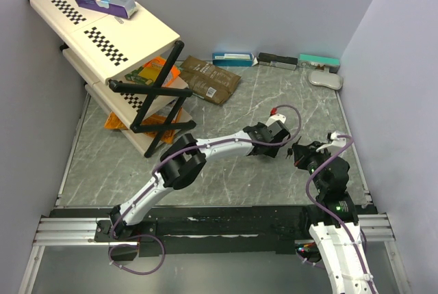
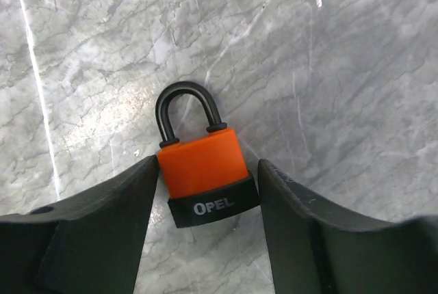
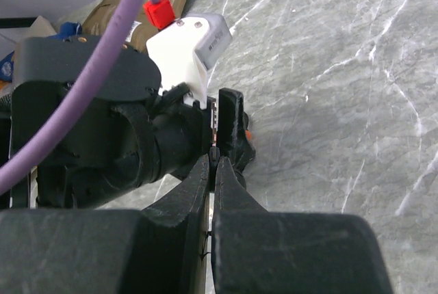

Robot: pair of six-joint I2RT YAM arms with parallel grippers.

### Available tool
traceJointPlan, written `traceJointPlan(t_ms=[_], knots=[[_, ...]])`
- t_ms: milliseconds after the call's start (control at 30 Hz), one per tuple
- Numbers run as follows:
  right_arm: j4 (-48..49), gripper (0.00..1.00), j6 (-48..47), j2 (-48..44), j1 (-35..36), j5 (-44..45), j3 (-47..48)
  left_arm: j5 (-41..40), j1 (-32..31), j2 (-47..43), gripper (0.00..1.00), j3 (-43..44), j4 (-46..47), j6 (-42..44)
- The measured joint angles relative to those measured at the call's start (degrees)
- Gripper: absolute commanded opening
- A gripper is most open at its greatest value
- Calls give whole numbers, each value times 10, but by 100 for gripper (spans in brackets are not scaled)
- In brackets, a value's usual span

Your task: Unlock with the key

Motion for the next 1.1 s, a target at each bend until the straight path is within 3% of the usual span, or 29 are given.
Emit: traceJointPlan(t_ms=[33,133,267,300,500,833,1000,1100], knots=[[0,0,0,0,0,0,0,-3,-1,1,58,0,-1,4],[0,0,0,0,0,2,0,-5,-2,1,41,1,-5,10],[0,0,0,0,0,4,0,3,3,1,4,0,-4,11],[0,0,0,1,0,4,0,4,4,1,1,-1,-2,10],[5,0,-5,20,0,-17,-1,53,40,-73,1,-131,86,-14],[111,0,-5,118,7,-195,-42,124,133,-267,1,-431,220,-121],[180,0,9,179,75,-235,-57,150,136,-355,1,-521,279,-170],[216,0,16,227,159,-216,-58,155,136,-403,1,-552,322,-193]])
